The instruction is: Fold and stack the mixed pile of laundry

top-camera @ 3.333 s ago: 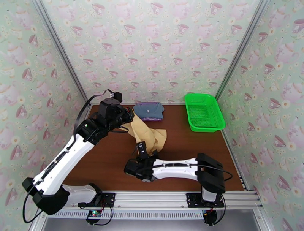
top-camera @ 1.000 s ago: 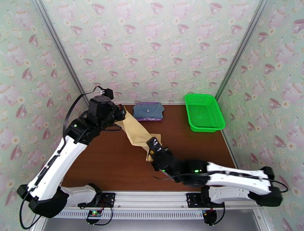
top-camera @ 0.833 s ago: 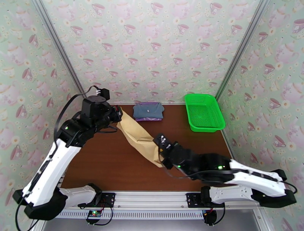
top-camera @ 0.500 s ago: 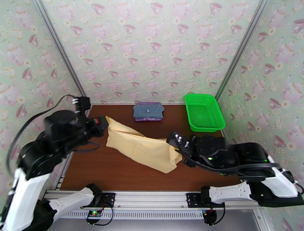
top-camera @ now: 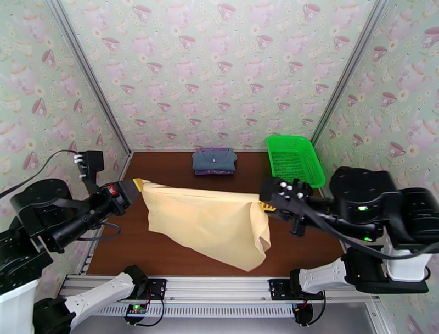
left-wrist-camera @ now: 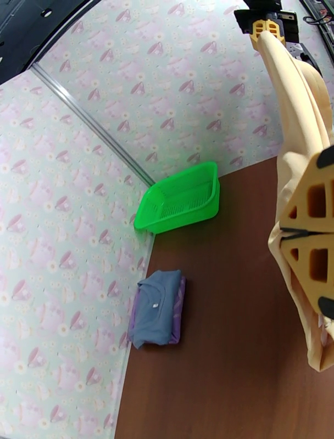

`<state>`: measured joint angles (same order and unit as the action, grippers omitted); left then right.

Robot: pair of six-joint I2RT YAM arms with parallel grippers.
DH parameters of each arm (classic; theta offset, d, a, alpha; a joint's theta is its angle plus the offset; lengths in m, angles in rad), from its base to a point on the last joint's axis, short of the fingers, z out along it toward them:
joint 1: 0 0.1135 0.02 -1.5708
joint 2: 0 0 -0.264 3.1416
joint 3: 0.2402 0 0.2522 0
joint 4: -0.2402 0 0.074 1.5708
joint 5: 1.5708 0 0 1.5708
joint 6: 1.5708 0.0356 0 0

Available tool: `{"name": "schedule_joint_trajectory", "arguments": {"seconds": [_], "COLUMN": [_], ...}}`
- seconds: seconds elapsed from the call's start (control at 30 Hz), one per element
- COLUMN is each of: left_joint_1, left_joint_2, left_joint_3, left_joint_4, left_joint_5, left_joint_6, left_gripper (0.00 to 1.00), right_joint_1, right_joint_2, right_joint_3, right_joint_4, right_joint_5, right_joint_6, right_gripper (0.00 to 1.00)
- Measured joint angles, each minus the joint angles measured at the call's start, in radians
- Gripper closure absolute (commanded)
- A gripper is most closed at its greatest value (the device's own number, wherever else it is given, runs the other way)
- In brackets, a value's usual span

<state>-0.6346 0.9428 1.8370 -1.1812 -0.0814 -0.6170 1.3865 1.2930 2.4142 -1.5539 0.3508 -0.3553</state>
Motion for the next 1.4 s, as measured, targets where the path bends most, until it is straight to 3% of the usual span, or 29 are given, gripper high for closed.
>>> {"name": "schedule_joint_trajectory", "arguments": {"seconds": [0.23,0.47,0.93,1.07,1.17,1.27,1.4], "left_joint_1": [-0.002,-0.005,0.002,0.007,0.016,0.02,0.035], "left_joint_2": [0.058,-0.004,-0.217,-0.22,-0.213,-0.185,-0.077], "left_joint_3": [0.044,0.041,-0.151,-0.182,-0.243,-0.343,-0.48], "left_joint_4": [0.019,0.037,0.042,0.043,0.048,0.064,0.099], "left_joint_5": [0.035,0.087,0.141,0.133,0.095,0.04,-0.048], "left_joint_6": [0.012,0.008,-0.076,-0.083,-0.083,-0.082,-0.078], "left_gripper": [1.0,1.0,1.0,1.0,1.0,1.0,1.0], "right_joint_1": [0.0,0.0,0.0,0.0,-0.002,-0.092,-0.394], "right_joint_2": [-0.013,-0.034,-0.044,-0.048,-0.079,-0.112,-0.122], "right_joint_3": [0.04,0.04,-0.029,-0.069,-0.198,-0.381,-0.666], "right_joint_4": [0.032,0.031,0.002,-0.003,0.008,0.039,0.181], "right_joint_5": [0.007,-0.05,-0.297,-0.273,-0.185,-0.142,-0.171], "right_joint_6": [-0.084,-0.078,0.066,0.074,0.07,0.048,-0.006], "right_gripper": [1.0,1.0,1.0,1.0,1.0,1.0,1.0]}}
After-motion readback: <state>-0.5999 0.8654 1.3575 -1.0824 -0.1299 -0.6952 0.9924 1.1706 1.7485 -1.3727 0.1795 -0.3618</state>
